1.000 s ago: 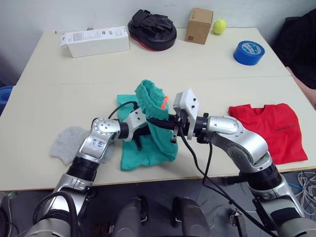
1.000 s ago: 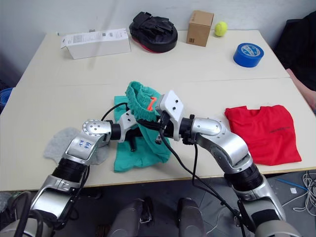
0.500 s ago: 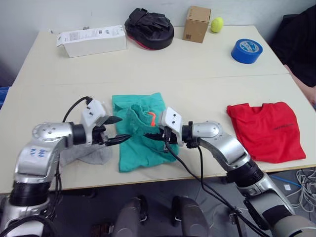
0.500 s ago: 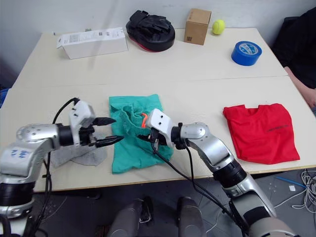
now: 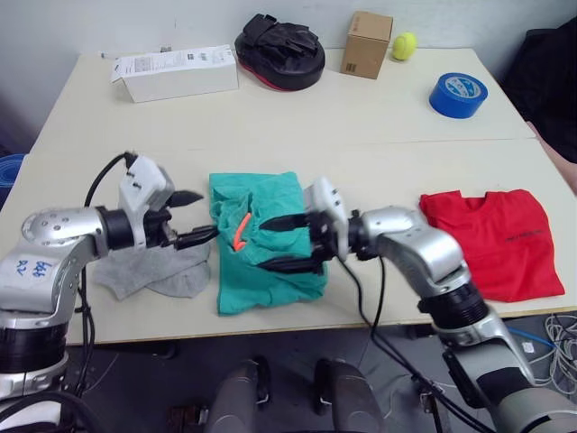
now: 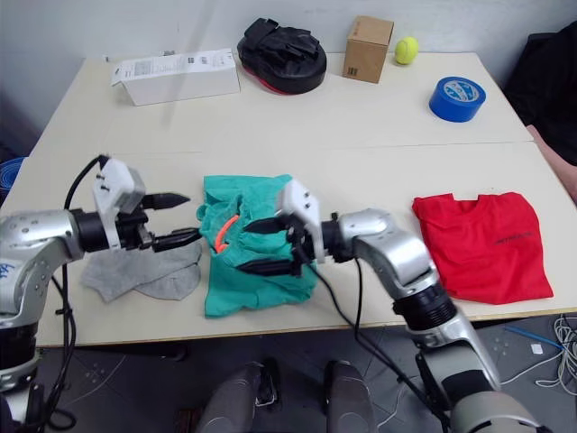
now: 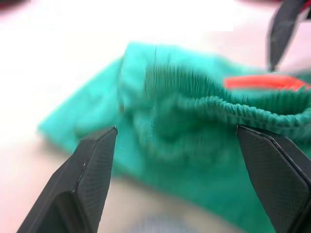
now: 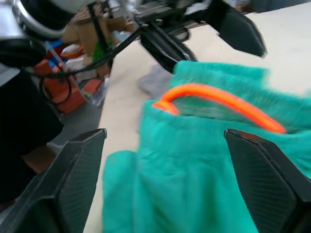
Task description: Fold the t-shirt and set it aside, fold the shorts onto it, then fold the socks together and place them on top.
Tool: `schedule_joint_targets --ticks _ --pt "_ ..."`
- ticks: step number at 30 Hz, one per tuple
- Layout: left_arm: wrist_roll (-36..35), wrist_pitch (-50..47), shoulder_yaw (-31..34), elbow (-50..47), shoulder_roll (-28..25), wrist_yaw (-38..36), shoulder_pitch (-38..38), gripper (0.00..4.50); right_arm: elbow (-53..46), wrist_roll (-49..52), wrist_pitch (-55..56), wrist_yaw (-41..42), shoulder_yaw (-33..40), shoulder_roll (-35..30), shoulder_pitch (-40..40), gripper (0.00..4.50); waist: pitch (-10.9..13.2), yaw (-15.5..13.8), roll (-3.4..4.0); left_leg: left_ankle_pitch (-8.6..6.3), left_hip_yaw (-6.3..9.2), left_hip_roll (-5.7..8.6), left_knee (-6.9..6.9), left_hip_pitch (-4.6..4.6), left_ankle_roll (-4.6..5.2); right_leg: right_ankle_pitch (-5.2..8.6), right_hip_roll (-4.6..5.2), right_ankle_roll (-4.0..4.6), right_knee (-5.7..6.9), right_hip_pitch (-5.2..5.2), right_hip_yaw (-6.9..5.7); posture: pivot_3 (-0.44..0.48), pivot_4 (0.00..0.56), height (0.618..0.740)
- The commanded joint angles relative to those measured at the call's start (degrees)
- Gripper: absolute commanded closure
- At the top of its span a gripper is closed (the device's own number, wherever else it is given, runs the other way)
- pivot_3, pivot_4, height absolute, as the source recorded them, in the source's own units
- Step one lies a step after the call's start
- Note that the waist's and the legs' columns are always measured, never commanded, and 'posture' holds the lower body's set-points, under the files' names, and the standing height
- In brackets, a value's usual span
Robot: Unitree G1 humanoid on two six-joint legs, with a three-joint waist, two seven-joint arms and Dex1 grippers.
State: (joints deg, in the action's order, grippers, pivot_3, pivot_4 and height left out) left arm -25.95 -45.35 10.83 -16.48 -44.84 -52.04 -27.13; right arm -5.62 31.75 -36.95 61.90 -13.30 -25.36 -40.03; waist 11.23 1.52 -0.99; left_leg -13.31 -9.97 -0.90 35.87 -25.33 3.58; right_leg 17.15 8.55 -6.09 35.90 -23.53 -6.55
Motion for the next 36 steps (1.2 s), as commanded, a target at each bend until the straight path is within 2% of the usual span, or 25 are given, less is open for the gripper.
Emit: schedule_joint_targets --ticks 1,3,4,7,8,11,13,16,17,21,27,33,36 --pt "-5.9 -4.1 0.6 0.9 2.1 0.8 -7.6 0.43 -3.1 2.5 -2.3 0.4 4.1 -2.6 0.0 0.49 0.0 0.0 0.0 0.0 0.0 0.0 -0.01 0.0 0.0 0.0 -0.01 0.0 0.01 0.0 -0.02 0.0 0.15 0.74" --pt "-7.4 -5.7 0.1 2.6 3.4 1.3 -11.9 0.43 -3.2 1.7 -2.1 -0.2 4.6 -3.8 0.6 0.49 0.0 0.0 -0.01 0.01 -0.01 -0.02 0.01 -0.02 0.0 0.0 -0.07 0.0 0.05 0.0 -0.06 0.0 0.15 0.74" --pt "-6.1 -4.3 -2.3 3.2 3.6 0.6 -13.4 0.43 -3.2 1.4 -1.8 -0.4 4.7 -4.2 1.1 0.49 0.0 0.2 -0.01 0.02 -0.02 -0.03 0.04 -0.04 0.01 0.0 -0.1 0.0 0.05 0.0 -0.08 0.0 0.15 0.74" --pt "-1.6 0.4 -9.7 5.3 4.5 -0.6 -15.9 0.43 -3.4 0.4 -1.0 -1.0 4.6 -4.8 2.1 1.08 0.0 0.2 -0.01 0.03 -0.22 -0.01 0.03 0.08 0.06 0.0 -0.14 -0.01 0.08 0.04 -0.18 0.0 0.15 0.74" --pt "-0.5 1.5 -11.2 6.2 4.7 -0.8 -16.3 0.43 -3.3 0.1 -0.7 -1.2 4.5 -4.8 2.2 1.48 0.0 0.2 -0.01 0.05 -0.26 -0.01 0.05 0.08 0.1 0.0 -0.16 -0.02 0.08 0.04 -0.26 0.0 0.15 0.74" --pt "11.0 13.6 -21.3 11.4 1.7 -3.4 -14.4 0.43 -2.2 -5.5 3.9 -3.2 0.8 -3.3 2.3 2.59 0.0 0.3 -0.01 0.06 -0.34 -0.03 0.17 0.08 0.11 0.0 -0.19 -0.02 0.12 0.02 -0.31 0.0 0.15 0.74" --pt "16.7 19.4 -25.2 15.8 0.8 -3.3 -13.8 0.43 -1.0 -8.3 6.9 -3.9 -1.2 -1.5 1.9 3.28 0.0 0.3 0.0 0.04 -0.42 -0.04 0.15 0.09 0.08 0.0 -0.16 -0.01 0.11 -0.04 -0.28 0.0 0.15 0.74" --pt "20.7 25.2 -27.1 20.8 1.1 -3.0 -12.7 0.99 2.5 -14.1 13.9 -3.8 -5.6 1.3 0.9 4.32 0.0 0.3 0.0 0.03 -0.43 -0.08 0.14 0.03 0.06 0.0 -0.13 0.01 0.12 -0.15 -0.28 0.0 0.15 0.74" --pt "21.3 26.4 -27.4 21.9 1.3 -3.4 -11.8 1.28 4.2 -15.5 15.4 -3.8 -6.8 2.6 0.6 4.5 0.0 0.3 0.0 0.02 -0.43 -0.08 0.12 0.03 0.05 0.0 -0.12 0.01 0.11 -0.16 -0.29 0.0 0.15 0.74" --pt "22.8 28.2 -27.6 23.2 2.2 -4.0 -9.2 2.58 11.0 -21.1 21.3 -2.7 -10.8 4.7 -0.1 4.5 0.0 0.2 0.0 -0.01 -0.42 -0.07 0.14 -0.04 0.09 0.0 -0.09 0.0 0.15 -0.19 -0.3 0.0 0.15 0.74" --pt "23.8 27.2 -26.8 23.0 3.1 -3.3 -6.9 4.48 12.3 -25.3 25.8 3.5 -13.9 -0.5 4.2 4.5 0.0 0.1 -0.01 -0.02 -0.39 -0.05 0.26 0.03 0.13 -0.01 -0.05 -0.02 0.13 -0.02 -0.37 0.0 0.15 0.74" --pt "24.3 27.0 -25.8 24.1 3.4 -2.4 -6.5 4.48 4.2 -22.3 25.9 8.5 -10.7 -7.8 11.5 4.5 0.0 0.1 -0.02 -0.02 -0.31 -0.08 0.24 0.21 0.13 -0.01 -0.02 -0.02 0.17 0.13 -0.25 0.0 0.15 0.74" --pt "23.6 26.4 -24.9 23.4 3.9 -2.1 -6.3 4.48 2.9 -20.2 24.9 7.8 -7.1 -8.6 12.0 4.5 0.0 0.1 -0.02 -0.02 -0.29 -0.07 0.27 0.21 0.13 -0.01 0.0 -0.02 0.16 0.15 -0.17 0.0 0.15 0.74"
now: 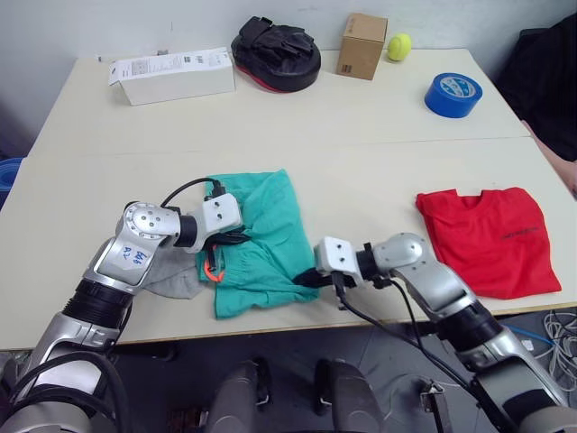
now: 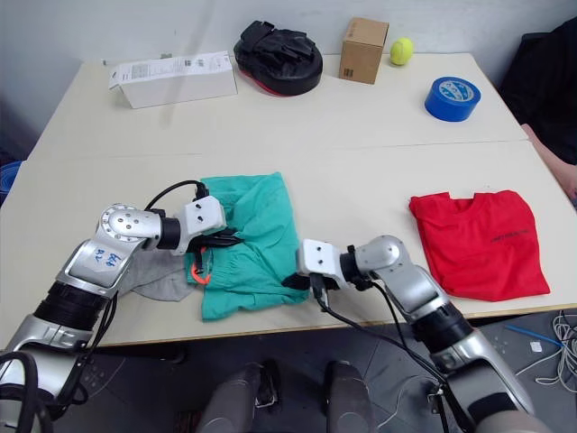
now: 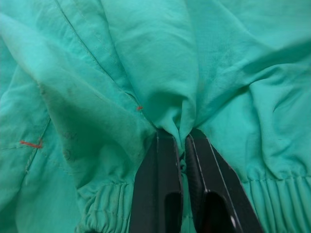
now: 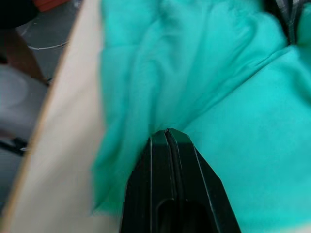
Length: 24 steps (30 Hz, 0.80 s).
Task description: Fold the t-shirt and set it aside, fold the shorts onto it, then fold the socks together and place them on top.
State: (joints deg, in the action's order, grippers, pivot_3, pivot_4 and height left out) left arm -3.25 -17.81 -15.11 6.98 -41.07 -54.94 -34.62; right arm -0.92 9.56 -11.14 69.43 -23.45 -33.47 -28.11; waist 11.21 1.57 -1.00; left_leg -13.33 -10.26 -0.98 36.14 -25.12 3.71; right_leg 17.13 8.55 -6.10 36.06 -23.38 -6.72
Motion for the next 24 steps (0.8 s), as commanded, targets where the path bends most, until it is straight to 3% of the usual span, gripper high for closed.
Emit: schedule_joint_targets --ticks 1,5,7,9,14,20,21,24 --pt "0.8 -1.3 1.4 -0.4 0.2 1.0 1.2 4.48 -1.4 3.5 -3.2 -1.1 4.9 0.5 -1.3 4.5 0.0 0.1 0.0 0.0 0.0 0.0 0.02 0.0 0.0 0.0 0.0 0.0 0.0 0.0 0.02 0.0 0.15 0.74" --pt "-0.3 -1.8 3.6 -1.7 0.9 1.8 1.7 4.48 3.9 7.9 -12.1 -4.8 10.4 4.4 -8.5 4.5 0.0 0.2 0.01 0.05 0.0 -0.08 0.03 -0.02 -0.06 -0.1 0.02 0.17 -0.01 -0.05 0.02 0.0 0.15 0.74" --pt "-1.4 -2.9 5.2 -2.3 1.1 2.1 2.0 3.94 7.4 9.3 -16.7 -4.8 11.6 5.4 -11.9 4.5 0.0 0.2 0.01 0.07 0.02 -0.1 0.03 -0.02 -0.07 -0.11 0.02 0.19 0.03 -0.08 0.01 0.0 0.15 0.74" --pt "-2.3 -3.6 6.5 -2.6 1.1 1.9 2.3 3.42 10.5 10.6 -21.2 -4.2 12.2 6.1 -14.7 4.15 0.0 0.1 0.01 0.06 0.07 -0.1 -0.01 -0.07 -0.07 -0.12 0.03 0.19 0.02 -0.13 -0.03 0.0 0.15 0.74" --pt "-5.5 -5.5 11.5 -3.7 1.6 2.9 2.4 1.82 17.7 11.8 -28.6 -3.7 11.9 8.4 -19.8 2.55 0.0 0.2 0.01 0.14 0.12 -0.09 -0.02 -0.23 0.18 -0.12 0.01 0.19 -0.01 -0.18 -0.17 0.0 0.15 0.74" --pt "-14.4 -11.2 19.7 -13.1 -1.3 -0.4 5.7 0.0 28.4 12.1 -34.8 -6.3 13.9 12.4 -25.5 0.49 0.0 0.9 0.01 0.21 0.08 -0.1 0.0 -0.23 0.25 -0.12 -0.03 0.18 0.05 -0.18 -0.2 0.0 0.15 0.74" --pt "-16.1 -12.5 20.8 -15.1 -1.8 -0.9 6.5 0.0 29.9 12.2 -35.6 -6.6 14.3 12.9 -26.3 0.13 0.0 1.1 0.01 0.21 0.07 -0.12 0.0 -0.23 0.23 -0.12 -0.06 0.18 0.05 -0.18 -0.19 0.0 0.15 0.74" --pt "-20.6 -16.9 23.7 -21.3 -3.9 -1.7 9.3 0.0 34.3 12.0 -37.5 -7.1 15.1 14.1 -28.4 0.06 0.0 1.3 0.01 0.22 0.09 -0.11 -0.02 -0.22 0.23 -0.12 -0.07 0.18 0.33 -0.17 -0.19 0.0 0.15 0.74"
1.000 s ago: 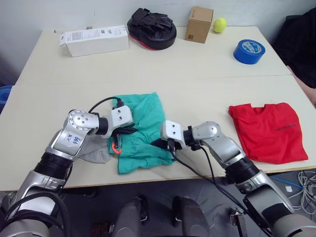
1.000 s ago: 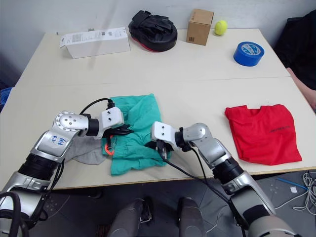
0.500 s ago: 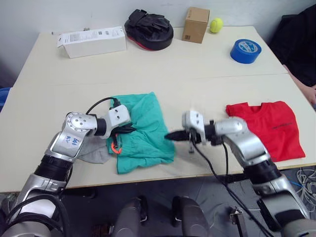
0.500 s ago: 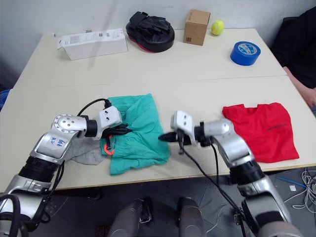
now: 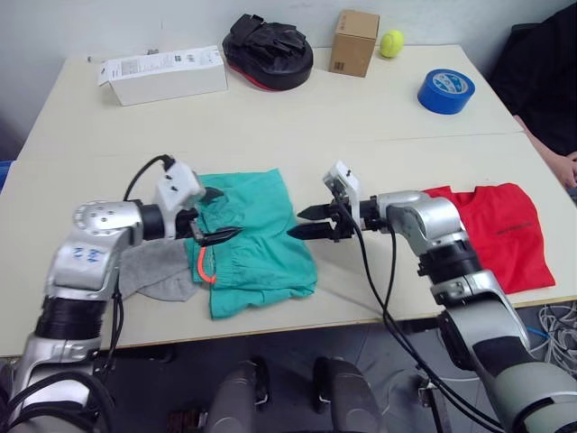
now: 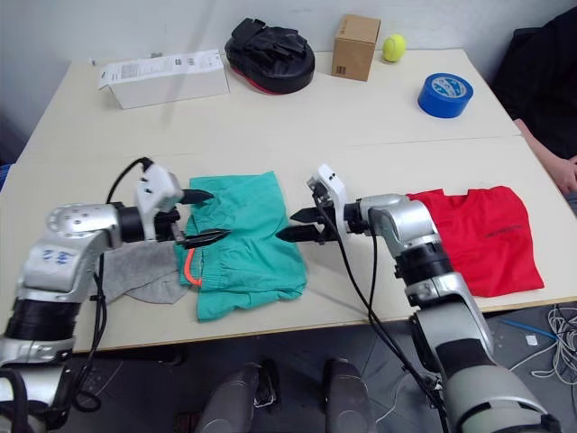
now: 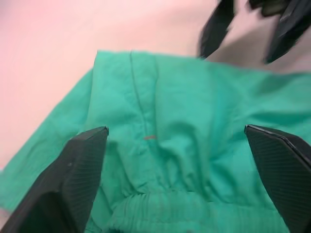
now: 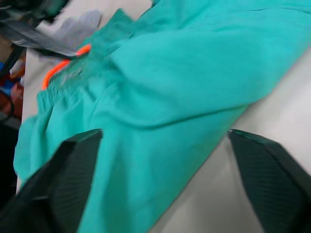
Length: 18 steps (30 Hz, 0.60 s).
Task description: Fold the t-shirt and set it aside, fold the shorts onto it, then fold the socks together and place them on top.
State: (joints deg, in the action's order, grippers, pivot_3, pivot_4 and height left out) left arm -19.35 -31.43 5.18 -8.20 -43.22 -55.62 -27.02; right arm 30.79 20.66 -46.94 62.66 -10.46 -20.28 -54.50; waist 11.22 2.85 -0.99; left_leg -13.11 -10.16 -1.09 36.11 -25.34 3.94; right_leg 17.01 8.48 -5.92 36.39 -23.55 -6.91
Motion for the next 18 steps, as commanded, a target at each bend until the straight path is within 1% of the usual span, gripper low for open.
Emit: schedule_joint_targets --ticks 1,5,7,10,14,18 --pt "-5.5 -4.2 4.0 -8.2 -2.6 -1.2 2.9 0.0 4.3 0.8 -2.3 -0.3 2.2 1.5 -2.7 0.06 0.0 0.1 0.0 0.0 0.0 0.02 0.0 0.02 0.0 0.0 0.01 0.0 0.01 0.01 0.01 0.0 0.15 0.74" --pt "-5.9 -5.2 4.1 -12.3 -3.7 0.5 6.0 0.0 9.4 -0.4 -3.8 0.3 1.2 3.4 -4.7 0.06 0.0 0.3 0.0 -0.01 -0.02 0.04 0.0 0.04 -0.01 0.0 -0.02 0.0 0.04 0.03 0.04 0.0 0.15 0.74" --pt "-5.9 -5.4 4.0 -12.8 -3.6 1.3 6.4 0.0 10.3 -0.5 -4.8 1.0 1.0 4.2 -5.2 0.06 0.0 0.3 0.0 -0.12 -0.02 0.03 0.02 0.05 -0.28 0.0 -0.03 0.0 0.04 0.03 0.05 0.0 0.15 0.74" --pt "-5.9 -5.3 3.4 -13.5 -3.4 2.0 6.9 0.0 11.9 0.1 -8.7 1.0 0.9 6.9 -6.0 0.06 0.0 0.4 0.0 -0.12 -0.02 0.03 0.0 0.07 -0.32 0.0 -0.02 0.0 0.05 0.02 0.08 0.0 0.15 0.74" --pt "-5.9 -5.0 3.1 -13.6 -3.6 2.3 6.9 0.0 11.7 0.2 -11.3 1.9 -0.2 10.1 -5.5 0.06 0.0 0.6 0.0 -0.15 -0.04 -0.05 -0.09 0.12 -0.44 0.02 -0.11 0.03 0.08 -0.01 0.11 0.0 0.15 0.74" --pt "-5.1 -4.2 2.5 -13.1 -4.0 2.2 6.7 0.0 14.0 -0.2 -12.0 0.4 1.1 13.1 -5.8 0.06 0.0 0.7 0.0 -0.2 -0.1 -0.18 -0.09 0.16 -0.56 0.05 -0.31 0.08 0.07 -0.01 0.12 0.0 0.15 0.74"
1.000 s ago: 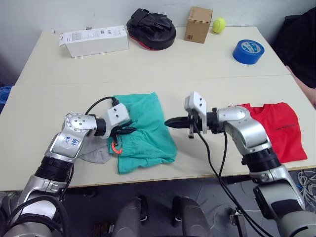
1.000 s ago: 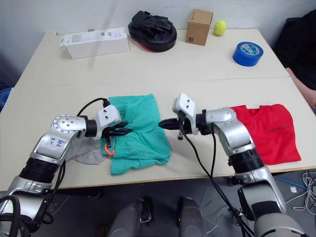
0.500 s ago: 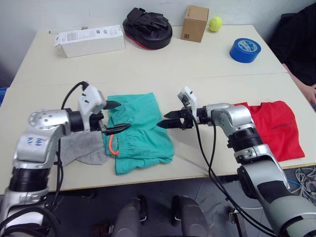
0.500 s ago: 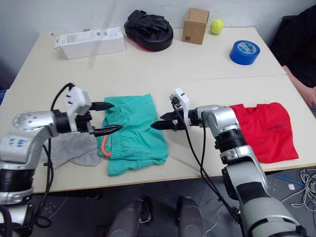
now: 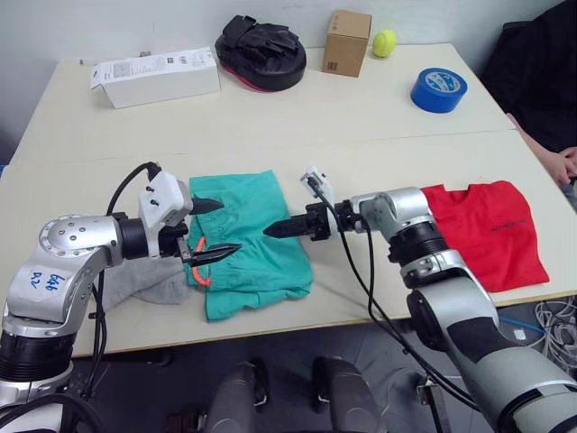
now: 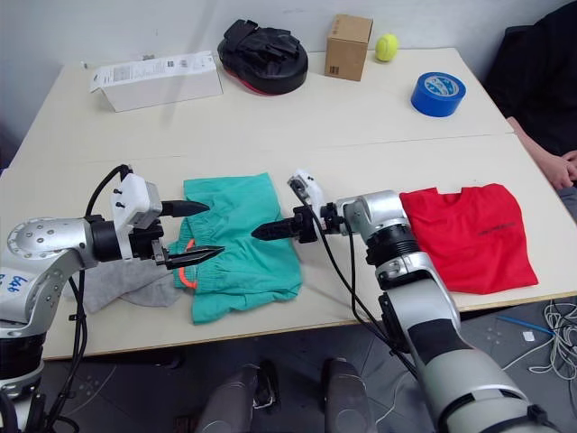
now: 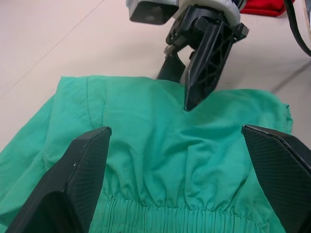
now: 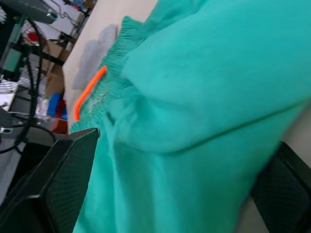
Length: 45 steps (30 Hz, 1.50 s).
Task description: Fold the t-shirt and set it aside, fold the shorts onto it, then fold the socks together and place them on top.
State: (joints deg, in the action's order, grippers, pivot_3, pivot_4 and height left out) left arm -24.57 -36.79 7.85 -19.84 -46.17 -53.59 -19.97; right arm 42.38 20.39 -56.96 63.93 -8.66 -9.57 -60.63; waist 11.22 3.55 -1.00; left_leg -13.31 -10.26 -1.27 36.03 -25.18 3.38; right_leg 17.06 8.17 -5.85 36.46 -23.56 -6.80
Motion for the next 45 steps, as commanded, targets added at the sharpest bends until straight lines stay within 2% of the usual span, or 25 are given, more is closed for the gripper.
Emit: schedule_joint_targets --ticks 1,3,6,13,17,22,25,29,33,36,39,45 --pt "0.5 1.5 -0.4 -1.3 -1.1 0.3 -0.3 0.0 3.0 -0.2 -2.0 -1.2 -0.5 2.8 0.3 0.06 0.0 0.0 0.0 -0.01 -0.03 -0.05 0.01 0.02 -0.03 0.01 -0.08 0.02 0.0 0.0 0.0 0.0 0.15 0.74" --pt "1.1 2.0 -0.9 -1.1 -1.2 0.4 -0.5 0.0 4.1 -0.8 -1.8 -2.1 -0.3 3.5 0.5 0.06 0.0 0.0 -0.01 -0.02 -0.06 -0.12 0.02 0.05 -0.08 0.02 -0.33 0.05 0.0 0.01 0.02 0.0 0.15 0.74" --pt "1.3 2.6 -1.6 -1.1 -1.5 0.2 -0.4 0.0 4.7 -0.7 -2.1 -2.8 0.4 3.9 1.1 0.67 0.0 0.0 -0.05 -0.05 -0.1 -0.23 0.02 0.1 -0.18 0.08 -0.48 0.15 0.01 0.01 0.26 0.0 0.15 0.74" --pt "0.8 3.1 -2.0 -0.9 -1.6 0.3 -0.3 0.0 1.2 1.3 -5.2 -2.1 2.3 2.4 3.3 3.15 0.0 -0.1 -0.07 -0.14 -0.1 -0.51 0.02 0.11 -0.48 0.25 -0.56 0.46 0.07 -0.08 0.29 0.0 0.15 0.74" --pt "0.6 3.2 -2.5 -0.6 -1.2 0.2 -0.6 0.0 -2.6 3.9 -8.5 -3.1 5.1 1.1 4.8 4.38 -0.1 -0.2 -0.14 -0.12 -0.1 -0.53 0.09 0.15 -0.54 0.28 -0.56 0.51 0.05 -0.07 0.29 0.0 0.15 0.74" --pt "0.6 3.9 -4.0 0.1 -0.4 0.1 -1.7 0.0 -11.8 7.8 -13.9 -4.5 8.6 -3.1 8.2 4.45 -0.1 -1.2 -0.16 -0.12 -0.06 -0.45 0.1 0.11 -0.54 0.28 -0.39 0.52 0.0 -0.1 0.29 0.0 0.15 0.74" --pt "0.7 4.5 -4.9 0.8 0.2 -0.4 -2.5 0.0 -20.3 11.4 -18.5 -5.2 11.7 -8.2 10.5 4.45 -0.1 -2.0 -0.16 -0.14 -0.05 -0.4 0.08 -0.01 -0.52 0.28 -0.29 0.52 -0.07 -0.19 0.27 0.0 0.15 0.74" --pt "0.8 5.3 -6.3 1.9 1.1 -0.9 -3.8 0.0 -32.9 16.1 -22.8 -3.3 14.3 -19.9 15.3 4.45 -0.1 -2.0 -0.12 -0.17 -0.05 -0.32 0.07 -0.13 -0.45 0.27 -0.13 0.51 -0.27 -0.23 0.17 0.0 0.15 0.74" --pt "1.1 6.4 -7.7 3.4 2.3 -1.0 -5.1 0.0 -39.7 18.7 -22.1 1.1 15.5 -33.9 20.6 4.45 -0.1 -2.0 -0.11 -0.18 -0.05 -0.38 0.04 -0.12 -0.41 0.27 -0.19 0.51 -0.44 -0.14 0.05 0.0 0.15 0.74" --pt "1.7 7.9 -8.6 5.3 3.3 -1.4 -5.9 0.0 -39.6 19.6 -18.8 7.6 17.5 -46.1 23.1 4.45 0.0 -2.0 0.03 -0.2 -0.07 -0.4 0.07 -0.1 -0.35 0.27 -0.25 0.51 -0.49 -0.1 0.05 0.0 0.15 0.74" --pt "2.2 9.2 -9.2 7.1 4.2 -1.7 -6.9 0.0 -35.4 19.4 -15.0 12.5 18.1 -54.0 22.8 4.45 0.1 -1.8 0.14 -0.16 -0.19 -0.42 0.13 -0.07 -0.21 0.27 -0.26 0.51 -0.53 -0.1 0.08 0.0 0.15 0.74" --pt "2.8 10.9 -9.9 9.2 5.7 -2.2 -8.3 0.0 -21.3 12.2 -1.4 20.7 14.1 -63.2 20.8 4.45 0.1 -1.9 0.14 -0.16 -0.33 -0.46 0.17 0.02 -0.2 0.3 -0.23 0.56 -0.62 -0.02 0.13 0.0 0.15 0.74"
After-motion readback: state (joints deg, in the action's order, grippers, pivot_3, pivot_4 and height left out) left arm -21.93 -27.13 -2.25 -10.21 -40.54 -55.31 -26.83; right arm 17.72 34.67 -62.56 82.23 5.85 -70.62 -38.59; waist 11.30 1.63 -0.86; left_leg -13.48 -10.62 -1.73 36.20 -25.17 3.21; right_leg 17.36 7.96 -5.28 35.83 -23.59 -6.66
